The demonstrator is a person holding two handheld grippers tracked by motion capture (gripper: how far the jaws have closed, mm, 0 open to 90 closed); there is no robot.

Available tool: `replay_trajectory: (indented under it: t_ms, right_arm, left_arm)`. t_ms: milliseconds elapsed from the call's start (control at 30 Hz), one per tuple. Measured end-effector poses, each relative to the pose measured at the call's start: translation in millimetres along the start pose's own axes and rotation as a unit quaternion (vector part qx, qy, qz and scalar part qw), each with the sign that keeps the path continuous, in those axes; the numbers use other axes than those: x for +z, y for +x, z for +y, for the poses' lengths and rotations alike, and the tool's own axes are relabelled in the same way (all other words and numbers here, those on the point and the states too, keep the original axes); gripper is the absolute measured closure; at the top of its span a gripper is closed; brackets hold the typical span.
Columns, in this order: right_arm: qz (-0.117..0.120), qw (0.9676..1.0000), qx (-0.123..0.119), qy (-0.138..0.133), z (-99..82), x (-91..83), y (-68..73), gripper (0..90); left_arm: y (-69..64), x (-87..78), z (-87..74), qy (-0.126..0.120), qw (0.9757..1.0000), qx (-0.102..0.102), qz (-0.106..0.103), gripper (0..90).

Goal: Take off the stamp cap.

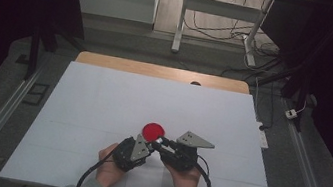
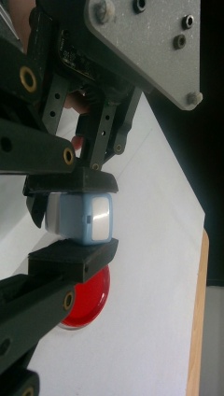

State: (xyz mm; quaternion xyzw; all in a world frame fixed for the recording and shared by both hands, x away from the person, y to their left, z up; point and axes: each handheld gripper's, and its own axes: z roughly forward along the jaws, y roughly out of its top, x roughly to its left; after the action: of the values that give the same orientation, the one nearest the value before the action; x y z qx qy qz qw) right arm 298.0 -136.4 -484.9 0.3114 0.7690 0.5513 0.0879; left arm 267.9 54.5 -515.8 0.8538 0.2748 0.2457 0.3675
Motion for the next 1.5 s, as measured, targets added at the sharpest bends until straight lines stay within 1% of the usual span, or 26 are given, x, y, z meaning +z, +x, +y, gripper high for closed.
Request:
replay_trajectory:
  t_ms: [67,100,300,367,400,800,933,1100,1133,1167,1200,1233,1300,1333,1400,1500]
  right_arm:
    - [0.0,1.0,0.002,0.0,-0.5,0.3,-0.2,66.8]
    - [-0.001,1.0,0.003,0.001,-0.7,0.6,0.1,66.7]
    - [-0.008,1.0,-0.003,0.005,-1.1,1.1,1.8,66.9]
    - [-0.01,0.9999,-0.005,0.005,-0.9,1.1,2.9,66.9]
    - [-0.01,0.9999,-0.006,0.005,-0.5,1.0,3.0,66.9]
    - [-0.016,0.9999,0.001,0.001,-0.8,0.0,4.6,67.0]
    - [-0.019,0.9998,0.003,-0.001,-1.5,0.0,5.3,67.0]
    - [-0.017,0.9998,0.009,-0.001,-2.3,0.2,4.2,67.0]
    - [-0.018,0.9997,0.013,-0.011,-1.8,-1.5,3.5,67.0]
    - [-0.023,0.9995,0.01,-0.021,-0.2,-4.0,3.5,67.0]
    - [-0.023,0.9995,0.01,-0.021,-0.2,-4.0,3.5,67.0]
    - [-0.026,0.9992,0.008,-0.028,3.3,-7.5,2.7,67.0]
    - [-0.029,0.999,0.003,-0.035,9.0,-13.8,0.7,67.1]
    - [-0.031,0.9988,0.004,-0.037,9.7,-16.7,-0.7,67.0]
    - [-0.031,0.9989,0.005,-0.034,9.1,-16.5,-1.4,67.0]
    - [-0.027,0.9993,0.007,-0.025,6.7,-13.5,-3.1,67.0]
  left_arm:
    - [-0.4,0.5,-0.4,0.0,1.0,0.0,0.0,74.1]
    - [-0.3,0.3,-0.6,0.003,1.0,0.003,0.001,74.2]
    - [-0.8,0.5,-1.4,0.005,0.9999,0.009,0.003,74.6]
    - [-1.5,0.5,-1.9,0.0,1.0,0.008,0.005,74.7]
    - [-1.2,0.1,-2.0,0.001,0.9999,0.011,0.005,74.8]
    - [-2.6,0.5,-3.2,-0.007,0.9999,0.01,0.009,75.1]
    - [-2.2,0.3,-3.9,-0.007,0.9998,0.013,0.011,75.1]
    - [-3.5,1.9,-4.6,-0.006,0.9998,0.014,0.011,75.2]
    - [-3.2,3.0,-4.7,0.01,0.9997,0.021,0.013,75.2]
    - [-3.5,5.1,-6.3,0.017,0.9995,0.025,0.012,75.2]
    - [-3.8,8.0,-9.5,0.022,0.9994,0.025,0.012,75.2]
    - [-3.6,10.3,-12.4,0.023,0.9996,0.017,0.009,75.2]
    - [-0.3,9.9,-13.1,0.014,0.9999,0.0,0.0,75.2]
    - [0.6,8.5,-12.4,0.009,1.0,-0.001,0.001,75.1]
    - [3.5,4.1,-11.4,-0.003,1.0,-0.008,-0.001,75.1]
    - [6.0,2.2,-12.0,-0.006,0.9999,-0.009,0.0,75.0]
